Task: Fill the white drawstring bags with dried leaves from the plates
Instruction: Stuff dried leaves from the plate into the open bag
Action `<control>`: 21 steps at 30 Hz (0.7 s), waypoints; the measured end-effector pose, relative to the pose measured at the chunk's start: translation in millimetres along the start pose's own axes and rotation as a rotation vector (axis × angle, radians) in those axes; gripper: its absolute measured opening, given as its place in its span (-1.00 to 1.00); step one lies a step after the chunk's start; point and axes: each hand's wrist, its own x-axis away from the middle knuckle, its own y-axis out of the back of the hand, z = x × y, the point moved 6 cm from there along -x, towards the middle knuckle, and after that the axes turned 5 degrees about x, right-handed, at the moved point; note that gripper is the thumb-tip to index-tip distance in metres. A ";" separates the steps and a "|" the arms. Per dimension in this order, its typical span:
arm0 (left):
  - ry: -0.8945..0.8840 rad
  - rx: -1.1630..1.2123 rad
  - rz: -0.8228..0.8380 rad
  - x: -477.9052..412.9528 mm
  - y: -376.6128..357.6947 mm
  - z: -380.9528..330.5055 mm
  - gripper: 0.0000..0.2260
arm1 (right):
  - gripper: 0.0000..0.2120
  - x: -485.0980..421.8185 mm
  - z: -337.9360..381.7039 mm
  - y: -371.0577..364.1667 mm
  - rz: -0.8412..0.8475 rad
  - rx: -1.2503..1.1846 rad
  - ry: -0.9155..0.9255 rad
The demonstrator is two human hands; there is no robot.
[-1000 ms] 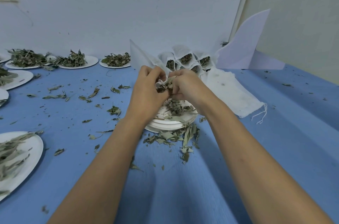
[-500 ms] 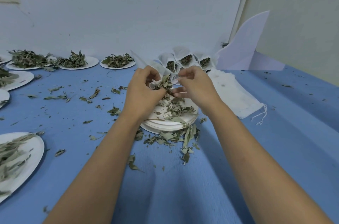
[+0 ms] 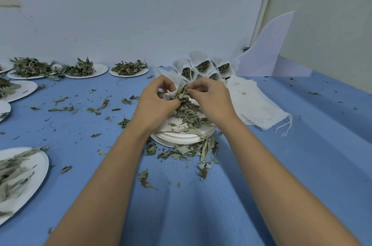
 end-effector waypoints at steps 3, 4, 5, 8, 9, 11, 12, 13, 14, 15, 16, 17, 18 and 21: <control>-0.007 -0.027 -0.098 -1.9 4.1 -1.9 -0.76 | -0.85 -0.1 0.0 -4.2 0.084 -0.131 -0.047; 0.001 -0.032 -0.137 -2.0 5.0 -2.1 -0.75 | -0.86 0.1 -0.2 -4.8 0.114 -0.172 -0.060; 0.015 -0.036 -0.176 -1.9 5.8 -2.0 -0.74 | -0.87 0.3 -0.7 -5.2 0.141 -0.205 -0.071; 0.040 -0.065 -0.258 0.1 7.0 -1.7 -0.72 | -0.87 2.3 -2.6 -7.9 0.220 -0.250 -0.095; 0.044 -0.084 -0.278 0.7 7.7 -1.5 -0.71 | -0.87 3.4 -2.3 -10.0 0.253 -0.263 -0.099; 0.057 -0.119 -0.325 1.9 11.3 -0.5 -0.69 | -0.86 6.1 -0.3 -15.8 0.320 -0.283 -0.094; 0.059 -0.134 -0.349 2.4 12.9 0.2 -0.70 | -0.86 7.0 0.5 -18.5 0.338 -0.282 -0.092; 0.055 -0.153 -0.370 2.9 13.7 0.5 -0.72 | -0.85 7.3 0.9 -20.2 0.339 -0.281 -0.093; 0.048 -0.178 -0.387 3.4 13.4 0.5 -0.74 | -0.84 7.0 0.5 -21.6 0.327 -0.285 -0.104; 0.038 -0.209 -0.400 4.0 12.5 -0.1 -0.75 | -0.84 6.7 -0.3 -23.2 0.313 -0.293 -0.126; 0.026 -0.242 -0.408 4.6 11.1 -1.0 -0.74 | -0.85 7.4 -0.7 -25.4 0.305 -0.311 -0.152; 0.009 -0.271 -0.412 5.0 9.4 -2.5 -0.73 | -0.87 8.7 -1.1 -28.4 0.302 -0.329 -0.175; -0.014 -0.290 -0.414 5.4 7.6 -4.6 -0.73 | -0.87 9.6 -1.5 -30.4 0.293 -0.324 -0.188; -0.064 -0.309 -0.400 4.9 2.9 -8.7 -0.80 | -0.76 8.7 -2.3 -31.3 0.231 -0.244 -0.161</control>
